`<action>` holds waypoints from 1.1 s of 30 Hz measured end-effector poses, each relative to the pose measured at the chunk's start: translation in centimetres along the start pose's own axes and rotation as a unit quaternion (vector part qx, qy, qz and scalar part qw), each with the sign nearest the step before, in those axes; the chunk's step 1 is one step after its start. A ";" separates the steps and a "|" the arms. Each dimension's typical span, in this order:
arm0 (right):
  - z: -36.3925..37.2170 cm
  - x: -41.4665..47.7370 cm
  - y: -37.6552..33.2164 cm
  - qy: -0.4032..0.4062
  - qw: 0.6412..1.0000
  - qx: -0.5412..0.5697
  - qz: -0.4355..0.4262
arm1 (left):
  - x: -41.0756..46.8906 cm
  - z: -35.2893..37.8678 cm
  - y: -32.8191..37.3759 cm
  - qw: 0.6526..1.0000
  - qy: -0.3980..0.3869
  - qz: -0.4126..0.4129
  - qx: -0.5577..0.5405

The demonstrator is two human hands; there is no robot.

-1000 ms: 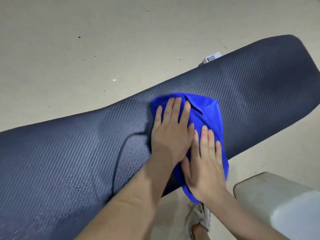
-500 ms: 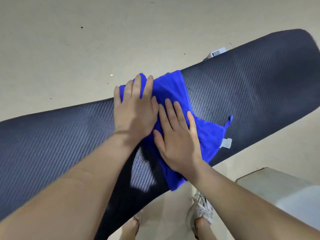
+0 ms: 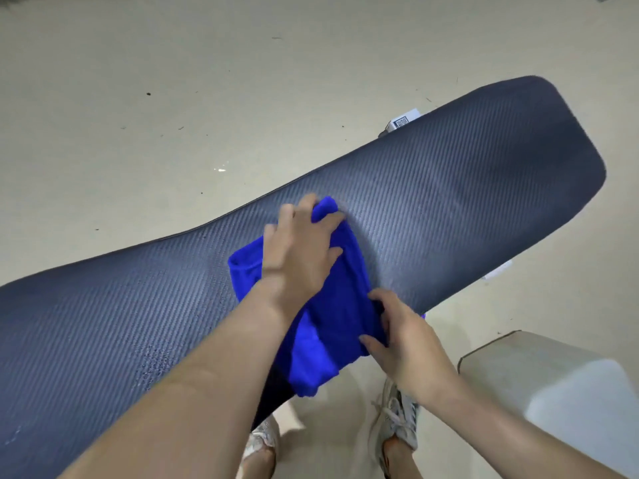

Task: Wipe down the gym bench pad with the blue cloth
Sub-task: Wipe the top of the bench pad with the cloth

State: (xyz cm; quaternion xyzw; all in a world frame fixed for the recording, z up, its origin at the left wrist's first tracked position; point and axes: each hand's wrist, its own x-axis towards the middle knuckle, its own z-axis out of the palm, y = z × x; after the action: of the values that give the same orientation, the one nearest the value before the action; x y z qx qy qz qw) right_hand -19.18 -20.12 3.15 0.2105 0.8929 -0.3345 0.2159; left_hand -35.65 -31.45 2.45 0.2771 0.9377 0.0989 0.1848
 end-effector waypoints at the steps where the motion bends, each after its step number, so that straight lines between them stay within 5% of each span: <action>1: -0.4 0.3 0.0 -0.007 0.998 0.051 0.025 | 0.7 -0.4 -0.5 0.999 -0.008 -0.001 -0.052; 4: -3.1 1.8 0.2 -0.070 0.980 0.165 0.089 | 0.8 -1.5 -1.8 0.971 0.039 -0.069 -0.225; 7: -7.1 3.8 -0.5 -0.142 0.983 0.105 0.042 | -0.7 -3.3 -1.9 0.924 0.126 -0.130 -0.337; 10: -12.1 5.7 -2.4 -0.131 0.991 0.016 0.012 | -0.6 -6.9 -1.5 0.888 0.200 -0.132 -0.393; 15: -21.5 7.8 -7.0 0.091 0.990 0.073 -0.084 | 2.1 -15.6 -1.2 0.797 0.340 -0.105 -0.488; 19: -25.4 6.9 -9.5 0.277 0.945 0.052 -0.168 | 2.3 -19.8 -0.6 0.773 0.432 -0.043 -0.464; 24: -21.9 6.7 -5.7 0.299 0.939 -0.027 -0.166 | -0.2 -15.7 -0.1 0.811 0.373 -0.082 -0.443; 30: -12.9 4.4 3.2 0.154 0.980 -0.109 -0.064 | -5.4 -4.0 0.2 0.951 0.074 -0.149 -0.259; 33: -10.5 1.8 6.1 0.107 0.985 -0.133 -0.033 | -8.2 -1.6 1.5 0.973 -0.033 -0.109 -0.201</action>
State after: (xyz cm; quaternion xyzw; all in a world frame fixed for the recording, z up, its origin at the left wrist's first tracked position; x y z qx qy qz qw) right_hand -20.06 -8.31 6.32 0.1848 0.9537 -0.1956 0.1341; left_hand -29.16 -34.96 6.71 0.1338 0.9164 0.2557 0.2775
